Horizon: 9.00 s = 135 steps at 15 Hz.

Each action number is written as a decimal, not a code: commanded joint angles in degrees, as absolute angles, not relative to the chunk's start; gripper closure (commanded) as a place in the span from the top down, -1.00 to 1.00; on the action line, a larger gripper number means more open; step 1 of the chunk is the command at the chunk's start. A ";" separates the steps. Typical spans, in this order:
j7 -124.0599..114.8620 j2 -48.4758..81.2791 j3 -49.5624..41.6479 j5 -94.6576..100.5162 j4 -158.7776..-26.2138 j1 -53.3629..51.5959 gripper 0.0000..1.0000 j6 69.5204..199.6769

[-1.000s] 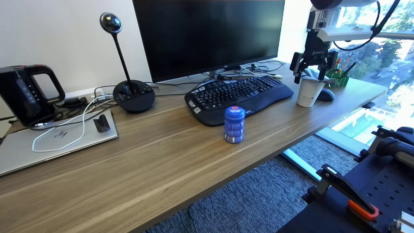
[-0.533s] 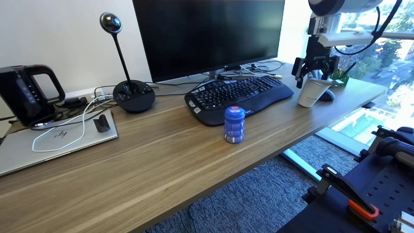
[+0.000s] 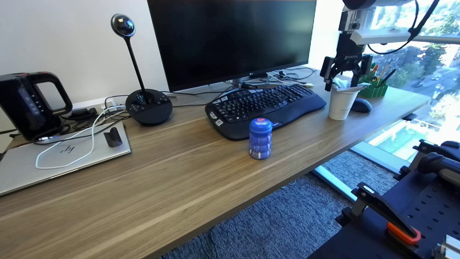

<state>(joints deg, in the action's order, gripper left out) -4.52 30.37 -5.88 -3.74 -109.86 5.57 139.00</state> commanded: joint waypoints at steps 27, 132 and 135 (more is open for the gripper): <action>12.66 22.60 -2.24 -2.84 -115.15 6.37 1.00 141.18; 23.09 21.38 1.90 2.82 -120.22 8.47 1.00 148.43; 22.23 18.64 1.29 3.45 -122.60 7.88 1.00 148.41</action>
<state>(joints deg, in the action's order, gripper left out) 22.20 22.77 1.13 3.91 -118.98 7.60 148.09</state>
